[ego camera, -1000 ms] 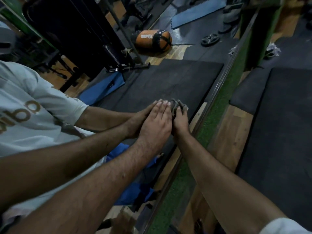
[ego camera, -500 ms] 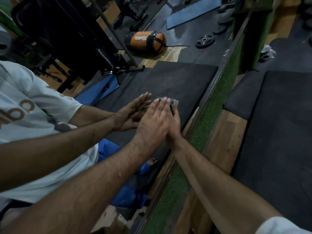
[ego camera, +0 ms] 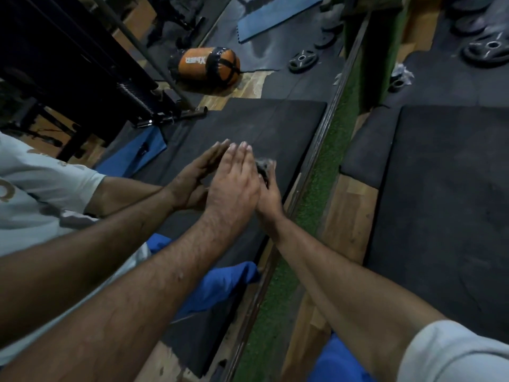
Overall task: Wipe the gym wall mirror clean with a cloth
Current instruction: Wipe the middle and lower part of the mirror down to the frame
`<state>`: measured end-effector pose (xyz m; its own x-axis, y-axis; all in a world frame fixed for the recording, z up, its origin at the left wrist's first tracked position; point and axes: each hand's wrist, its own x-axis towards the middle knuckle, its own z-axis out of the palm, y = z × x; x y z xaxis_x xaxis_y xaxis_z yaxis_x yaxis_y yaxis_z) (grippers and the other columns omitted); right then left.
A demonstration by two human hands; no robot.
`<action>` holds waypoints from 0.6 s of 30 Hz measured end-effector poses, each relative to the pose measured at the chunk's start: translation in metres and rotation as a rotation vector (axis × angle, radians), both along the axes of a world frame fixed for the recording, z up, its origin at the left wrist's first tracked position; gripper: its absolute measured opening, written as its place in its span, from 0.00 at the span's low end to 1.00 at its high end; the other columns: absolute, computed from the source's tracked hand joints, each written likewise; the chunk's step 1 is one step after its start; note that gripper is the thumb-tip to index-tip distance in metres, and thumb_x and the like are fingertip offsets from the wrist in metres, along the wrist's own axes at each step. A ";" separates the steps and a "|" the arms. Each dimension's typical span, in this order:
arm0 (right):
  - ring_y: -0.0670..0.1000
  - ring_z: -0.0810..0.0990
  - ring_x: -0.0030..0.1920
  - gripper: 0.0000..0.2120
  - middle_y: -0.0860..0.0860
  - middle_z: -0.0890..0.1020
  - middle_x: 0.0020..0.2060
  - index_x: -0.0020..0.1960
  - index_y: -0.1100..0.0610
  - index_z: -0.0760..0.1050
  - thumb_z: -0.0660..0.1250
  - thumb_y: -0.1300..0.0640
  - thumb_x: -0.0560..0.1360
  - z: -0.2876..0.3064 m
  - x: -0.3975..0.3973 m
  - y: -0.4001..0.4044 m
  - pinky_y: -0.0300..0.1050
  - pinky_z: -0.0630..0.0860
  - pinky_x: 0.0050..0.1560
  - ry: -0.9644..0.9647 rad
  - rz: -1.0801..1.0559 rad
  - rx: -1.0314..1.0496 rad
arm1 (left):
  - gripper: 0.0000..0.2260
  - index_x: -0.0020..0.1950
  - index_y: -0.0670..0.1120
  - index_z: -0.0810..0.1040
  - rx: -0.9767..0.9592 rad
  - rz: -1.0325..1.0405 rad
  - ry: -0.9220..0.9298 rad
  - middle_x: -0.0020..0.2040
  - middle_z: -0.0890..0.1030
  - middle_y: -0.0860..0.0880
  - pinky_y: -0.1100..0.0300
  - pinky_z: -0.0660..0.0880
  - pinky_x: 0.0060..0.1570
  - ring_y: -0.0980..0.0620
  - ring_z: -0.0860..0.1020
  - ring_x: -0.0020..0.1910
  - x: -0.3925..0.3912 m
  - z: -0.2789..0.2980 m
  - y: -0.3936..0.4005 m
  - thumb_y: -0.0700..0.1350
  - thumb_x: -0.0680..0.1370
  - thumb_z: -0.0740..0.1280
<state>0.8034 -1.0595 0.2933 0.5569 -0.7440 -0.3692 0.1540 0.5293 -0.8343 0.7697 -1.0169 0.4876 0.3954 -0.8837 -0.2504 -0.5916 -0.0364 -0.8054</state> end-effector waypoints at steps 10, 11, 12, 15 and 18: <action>0.50 0.78 0.70 0.23 0.51 0.76 0.74 0.80 0.42 0.66 0.62 0.49 0.85 0.024 -0.001 -0.074 0.47 0.77 0.69 -0.025 -0.064 -0.019 | 0.33 0.80 0.33 0.48 -0.103 0.044 0.091 0.81 0.48 0.34 0.41 0.43 0.79 0.35 0.44 0.81 0.022 -0.013 -0.064 0.50 0.83 0.57; 0.52 0.80 0.67 0.23 0.52 0.78 0.71 0.80 0.43 0.66 0.61 0.51 0.86 0.018 -0.003 -0.076 0.50 0.79 0.68 -0.023 -0.060 0.072 | 0.34 0.80 0.33 0.47 -0.090 0.039 0.091 0.81 0.47 0.34 0.41 0.42 0.79 0.35 0.44 0.81 0.023 -0.011 -0.069 0.51 0.83 0.58; 0.53 0.81 0.65 0.22 0.54 0.80 0.69 0.80 0.43 0.67 0.60 0.52 0.86 0.011 -0.003 -0.078 0.53 0.80 0.66 0.000 -0.049 0.174 | 0.35 0.80 0.32 0.46 -0.065 0.029 0.084 0.81 0.46 0.33 0.41 0.42 0.79 0.35 0.43 0.81 0.024 -0.011 -0.075 0.51 0.83 0.59; 0.55 0.82 0.62 0.19 0.58 0.81 0.67 0.76 0.47 0.70 0.60 0.55 0.86 0.020 0.001 -0.105 0.51 0.80 0.61 -0.008 -0.018 0.200 | 0.35 0.79 0.32 0.44 -0.011 0.007 0.074 0.81 0.44 0.33 0.41 0.39 0.79 0.35 0.41 0.81 0.030 -0.012 -0.092 0.51 0.83 0.58; 0.55 0.74 0.73 0.29 0.54 0.72 0.76 0.83 0.50 0.61 0.63 0.53 0.83 0.037 0.014 -0.146 0.55 0.70 0.76 -0.046 -0.042 0.028 | 0.32 0.79 0.32 0.48 -0.011 -0.022 0.082 0.81 0.48 0.32 0.41 0.39 0.79 0.35 0.45 0.81 0.039 -0.010 -0.110 0.49 0.84 0.54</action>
<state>0.8173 -1.2053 0.3306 0.5424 -0.7567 -0.3650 0.2145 0.5448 -0.8106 0.8090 -1.1267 0.4776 0.3540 -0.8949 -0.2719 -0.6566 -0.0307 -0.7536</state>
